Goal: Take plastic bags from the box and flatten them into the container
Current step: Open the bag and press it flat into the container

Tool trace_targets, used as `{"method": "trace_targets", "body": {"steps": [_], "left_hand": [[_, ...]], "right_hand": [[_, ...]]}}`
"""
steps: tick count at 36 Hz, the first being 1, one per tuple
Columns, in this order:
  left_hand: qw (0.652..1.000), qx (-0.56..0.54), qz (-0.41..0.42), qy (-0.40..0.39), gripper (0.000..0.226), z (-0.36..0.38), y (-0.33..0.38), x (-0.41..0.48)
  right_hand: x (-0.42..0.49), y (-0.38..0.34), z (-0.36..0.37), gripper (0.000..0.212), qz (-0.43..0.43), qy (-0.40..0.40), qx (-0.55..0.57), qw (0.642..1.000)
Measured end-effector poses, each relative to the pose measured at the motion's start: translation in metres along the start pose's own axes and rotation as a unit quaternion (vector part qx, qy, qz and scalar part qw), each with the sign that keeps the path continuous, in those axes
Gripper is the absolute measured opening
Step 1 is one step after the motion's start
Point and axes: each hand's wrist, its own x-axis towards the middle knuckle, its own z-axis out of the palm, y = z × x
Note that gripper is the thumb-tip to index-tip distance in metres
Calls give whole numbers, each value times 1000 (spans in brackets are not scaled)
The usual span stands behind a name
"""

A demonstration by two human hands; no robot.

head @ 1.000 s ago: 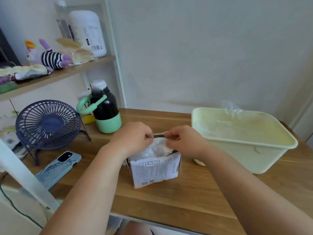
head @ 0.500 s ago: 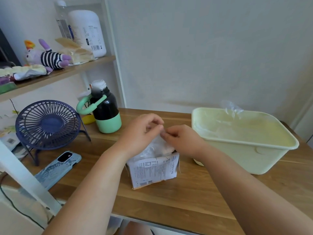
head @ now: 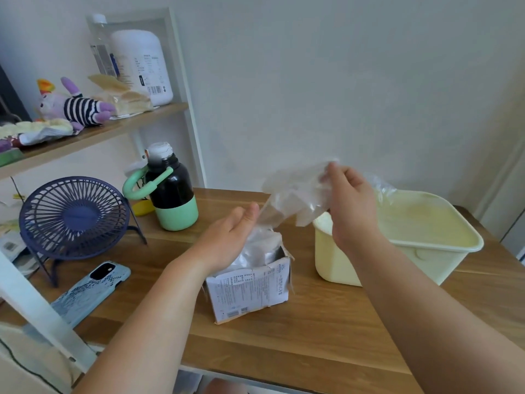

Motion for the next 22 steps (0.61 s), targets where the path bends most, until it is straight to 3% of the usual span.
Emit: {"method": "trace_targets", "body": {"steps": [2, 5, 9, 13, 14, 15, 19, 22], "left_hand": [[999, -9, 42, 7, 80, 0, 11, -3], [994, -62, 88, 21, 44, 2, 30, -2], [977, -197, 82, -2, 55, 11, 38, 12], [963, -255, 83, 14, 46, 19, 39, 18], [955, -286, 79, 16, 34, 22, 42, 20], [945, -320, 69, 13, 21, 23, 44, 20], [910, -409, 69, 4, 21, 22, 53, 21], [895, -439, 74, 7, 18, 24, 59, 22]], "right_hand": [[1, -7, -5, 29, -31, -6, -29, 999], [-1, -13, -9, 29, -40, -53, -53, 996], [-3, -19, -16, 27, -15, -98, -42, 994], [-3, -25, -27, 26, -7, -90, -45, 995], [-3, -28, -31, 26, -1, -99, -30, 995], [-3, -30, -35, 29, 12, -119, -5, 993], [3, -31, -50, 72, 155, -213, 81, 961], [1, -29, -57, 68, 260, -258, 80, 927]]}}
